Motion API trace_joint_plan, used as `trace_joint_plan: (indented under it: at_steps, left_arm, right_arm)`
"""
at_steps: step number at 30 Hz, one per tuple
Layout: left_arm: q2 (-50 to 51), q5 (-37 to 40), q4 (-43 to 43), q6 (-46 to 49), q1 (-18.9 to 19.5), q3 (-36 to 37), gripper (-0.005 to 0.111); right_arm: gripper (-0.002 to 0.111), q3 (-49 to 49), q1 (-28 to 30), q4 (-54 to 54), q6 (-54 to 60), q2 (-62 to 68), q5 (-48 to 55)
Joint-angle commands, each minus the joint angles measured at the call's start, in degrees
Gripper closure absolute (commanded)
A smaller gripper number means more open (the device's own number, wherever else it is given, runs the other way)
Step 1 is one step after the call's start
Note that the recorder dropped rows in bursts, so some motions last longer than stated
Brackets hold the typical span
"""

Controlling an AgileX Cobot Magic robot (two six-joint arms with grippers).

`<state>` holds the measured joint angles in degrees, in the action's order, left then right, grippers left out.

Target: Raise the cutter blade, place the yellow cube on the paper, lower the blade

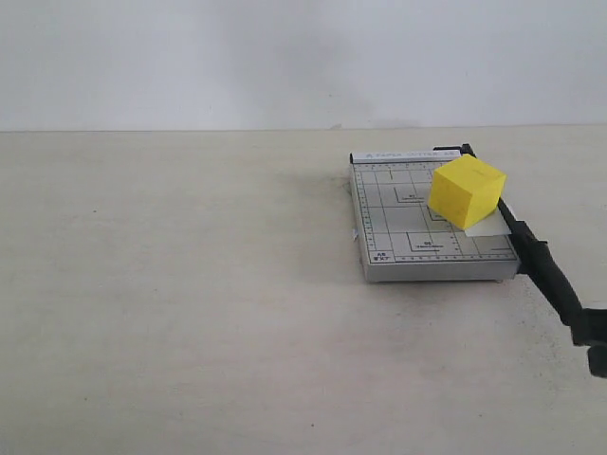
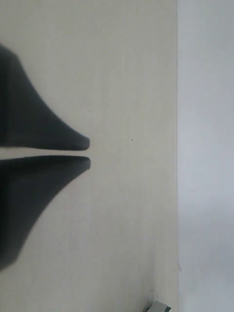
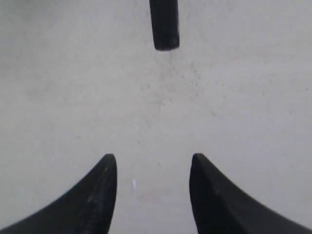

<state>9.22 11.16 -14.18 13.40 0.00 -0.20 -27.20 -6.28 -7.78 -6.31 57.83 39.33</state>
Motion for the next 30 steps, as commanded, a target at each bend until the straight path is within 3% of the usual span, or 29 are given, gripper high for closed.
trace_joint_plan:
  at_steps: [1, 6, 10, 20, 30]
  left_arm:
    - [-0.2, -0.8, -0.6, 0.2, -0.1, 0.2, 0.102]
    - [-0.2, -0.8, -0.6, 0.2, -0.1, 0.2, 0.102]
    - [-0.2, -0.8, -0.6, 0.2, -0.1, 0.2, 0.102]
    - [-0.2, -0.8, -0.6, 0.2, -0.1, 0.2, 0.102]
    - [-0.2, -0.8, -0.6, 0.2, -0.1, 0.2, 0.102]
  right_arm:
    - [0.062, 9.4, -0.3, -9.9, 4.2, -23.7, -19.3]
    - [0.062, 14.0, -0.3, -5.9, 17.9, -44.2, -39.3]
    - [0.062, 15.7, -0.3, -4.7, 30.8, -50.1, -39.3]
    - [0.062, 16.2, -0.3, -5.0, 20.8, -50.8, -11.1]
    - [0.062, 16.2, -0.3, 9.3, 4.6, -50.8, -11.1]
